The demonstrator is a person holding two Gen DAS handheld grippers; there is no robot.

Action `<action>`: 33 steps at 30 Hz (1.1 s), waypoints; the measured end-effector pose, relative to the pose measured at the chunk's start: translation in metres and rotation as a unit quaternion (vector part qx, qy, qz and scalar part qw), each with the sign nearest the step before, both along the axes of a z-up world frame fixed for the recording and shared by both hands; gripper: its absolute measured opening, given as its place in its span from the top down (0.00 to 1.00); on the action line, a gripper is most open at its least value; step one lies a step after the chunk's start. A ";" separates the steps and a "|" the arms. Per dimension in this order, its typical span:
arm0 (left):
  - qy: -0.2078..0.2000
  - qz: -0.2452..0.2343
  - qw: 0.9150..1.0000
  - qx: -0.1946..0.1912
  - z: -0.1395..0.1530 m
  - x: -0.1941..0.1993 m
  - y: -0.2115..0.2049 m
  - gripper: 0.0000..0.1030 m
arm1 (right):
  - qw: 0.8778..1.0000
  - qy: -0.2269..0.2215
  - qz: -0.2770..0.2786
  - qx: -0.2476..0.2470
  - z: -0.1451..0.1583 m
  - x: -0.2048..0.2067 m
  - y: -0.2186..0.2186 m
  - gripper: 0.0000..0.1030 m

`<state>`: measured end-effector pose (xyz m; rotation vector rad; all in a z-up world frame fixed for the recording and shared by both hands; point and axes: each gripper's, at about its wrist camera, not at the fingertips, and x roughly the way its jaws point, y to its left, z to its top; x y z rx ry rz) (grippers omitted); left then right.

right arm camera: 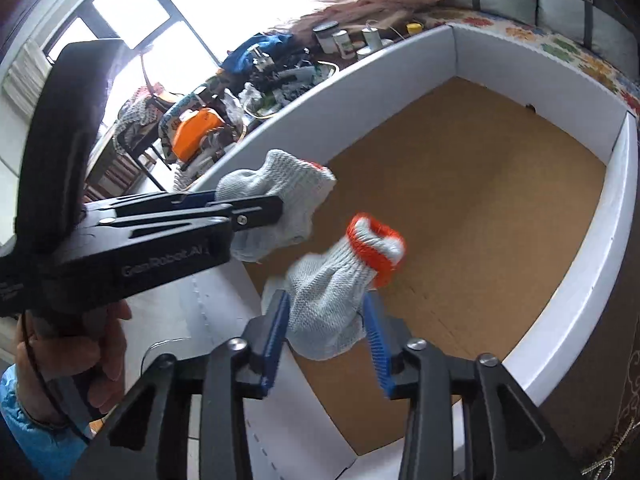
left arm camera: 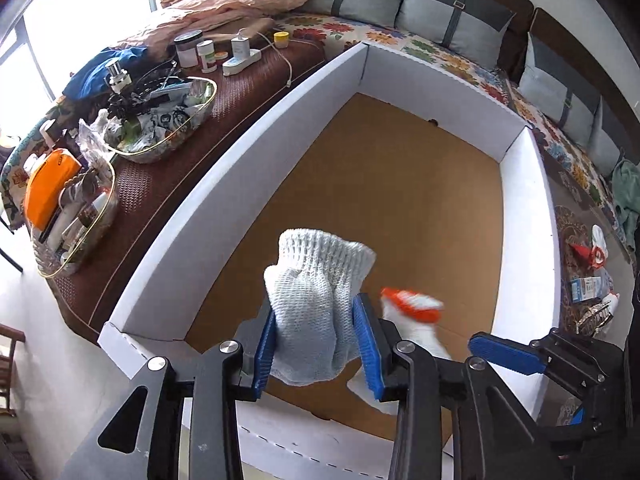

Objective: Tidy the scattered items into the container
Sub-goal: 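Carry the grey glove with the left tool into the white box while the right tool carries its glove there, then open both tools to drop the gloves and lift out of the box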

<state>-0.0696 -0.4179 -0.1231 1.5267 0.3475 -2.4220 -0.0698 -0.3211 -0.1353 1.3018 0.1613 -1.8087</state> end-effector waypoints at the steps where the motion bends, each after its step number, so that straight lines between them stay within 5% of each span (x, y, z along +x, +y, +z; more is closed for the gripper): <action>1: -0.001 0.002 1.000 0.000 0.000 0.001 -0.001 0.64 | 1.000 -0.003 -0.009 0.004 -0.005 -0.001 0.002 0.55; 9: -0.007 0.004 1.000 -0.006 -0.004 0.004 0.006 0.60 | 0.998 -0.022 -0.037 -0.044 -0.001 0.004 0.031 0.54; 18: 0.053 0.020 0.998 0.022 0.000 0.035 0.047 0.60 | 0.993 -0.038 -0.031 -0.106 0.013 0.047 0.057 0.54; 33: 0.062 0.011 0.995 0.075 -0.025 0.028 0.080 0.60 | 0.999 -0.007 0.002 -0.039 0.003 0.061 0.050 0.54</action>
